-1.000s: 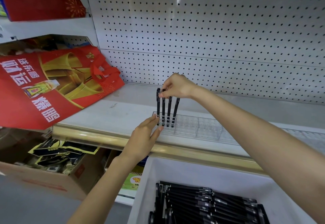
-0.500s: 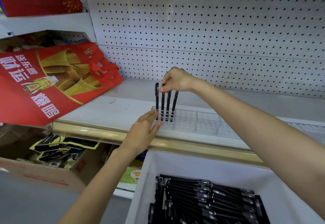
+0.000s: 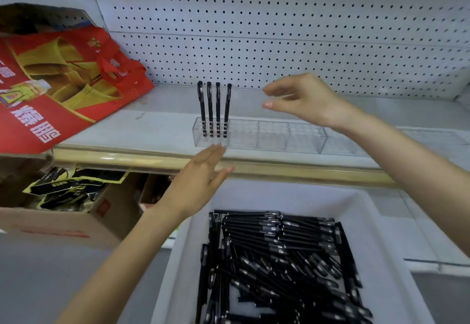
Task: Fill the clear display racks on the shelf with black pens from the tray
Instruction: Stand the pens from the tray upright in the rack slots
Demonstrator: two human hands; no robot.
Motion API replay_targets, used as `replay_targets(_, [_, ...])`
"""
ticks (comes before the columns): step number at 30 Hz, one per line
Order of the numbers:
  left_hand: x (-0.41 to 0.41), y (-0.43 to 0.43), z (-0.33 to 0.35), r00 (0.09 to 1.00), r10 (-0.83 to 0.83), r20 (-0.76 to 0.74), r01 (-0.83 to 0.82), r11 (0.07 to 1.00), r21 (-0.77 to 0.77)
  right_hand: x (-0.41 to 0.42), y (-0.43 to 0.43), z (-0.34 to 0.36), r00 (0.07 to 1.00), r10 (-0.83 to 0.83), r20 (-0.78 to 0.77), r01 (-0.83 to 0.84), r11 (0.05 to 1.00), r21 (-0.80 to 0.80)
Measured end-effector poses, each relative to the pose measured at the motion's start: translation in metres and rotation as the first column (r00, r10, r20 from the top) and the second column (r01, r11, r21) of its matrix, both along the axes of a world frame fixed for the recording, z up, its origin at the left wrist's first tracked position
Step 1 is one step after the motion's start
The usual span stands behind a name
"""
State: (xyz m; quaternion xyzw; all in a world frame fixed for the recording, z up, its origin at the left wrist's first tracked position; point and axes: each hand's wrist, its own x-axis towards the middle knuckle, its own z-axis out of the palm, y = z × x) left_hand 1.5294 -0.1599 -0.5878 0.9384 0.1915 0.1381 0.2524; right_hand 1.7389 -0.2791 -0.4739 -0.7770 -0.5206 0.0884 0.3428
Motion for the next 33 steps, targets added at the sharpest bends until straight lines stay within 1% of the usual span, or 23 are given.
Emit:
replay_targets(2, [-0.007,-0.021,-0.008,0.997,-0.055,-0.062,0.056,0.998,0.03,-0.017,-0.03,-0.018,0.993,0.018,-0.113,-0.021,0.999,-0.029])
replay_targets(4, [-0.013,-0.039,-0.016,0.988,-0.099,-0.115,0.105,0.993,0.044,-0.032,-0.056,-0.043,0.987,0.035,-0.159,-0.053,0.993,-0.104])
replay_targets(8, [-0.024,-0.066,-0.031,0.98,-0.142,-0.142,0.141,0.99,-0.016,-0.052,-0.093,-0.106,0.967,0.047,-0.25,-0.113,0.96,-0.258])
replay_targets(11, [-0.035,-0.084,-0.046,0.972,-0.161,-0.169,0.153,0.986,-0.061,-0.064,-0.114,-0.15,0.963,0.001,-0.271,-0.106,0.922,-0.373])
replay_targets(13, [-0.04,-0.093,-0.06,0.959,-0.193,-0.208,0.183,0.981,-0.066,-0.07,-0.128,-0.176,0.964,0.0,-0.264,-0.126,0.879,-0.46])
replay_targets(15, [-0.043,-0.1,-0.074,0.929,-0.233,-0.287,0.223,0.972,-0.068,-0.076,-0.141,-0.194,0.968,-0.01,-0.252,-0.133,0.827,-0.546])
replay_targets(17, [-0.043,-0.104,-0.086,0.89,-0.274,-0.364,0.259,0.962,-0.09,-0.079,-0.153,-0.206,0.967,-0.019,-0.254,-0.139,0.796,-0.59])
replay_targets(20, [-0.036,-0.108,-0.099,0.833,-0.338,-0.437,0.304,0.941,-0.147,-0.078,-0.167,-0.216,0.953,-0.058,-0.296,-0.141,0.781,-0.608])
replay_targets(24, [-0.027,-0.108,-0.118,0.788,-0.4,-0.468,0.311,0.915,-0.258,-0.072,-0.182,-0.23,0.923,-0.135,-0.359,-0.116,0.793,-0.598])
replay_targets(28, [-0.018,-0.109,-0.132,0.826,-0.379,-0.418,0.276,0.917,-0.287,-0.068,-0.188,-0.241,0.899,-0.188,-0.395,-0.071,0.828,-0.556])
replay_targets(30, [-0.011,-0.113,-0.135,0.847,-0.374,-0.378,0.255,0.91,-0.328,-0.067,-0.188,-0.245,0.888,-0.203,-0.412,-0.058,0.84,-0.539])
replay_targets(33, [0.002,-0.119,-0.142,0.855,-0.386,-0.347,0.247,0.89,-0.382,-0.067,-0.189,-0.249,0.884,-0.214,-0.416,-0.046,0.845,-0.532])
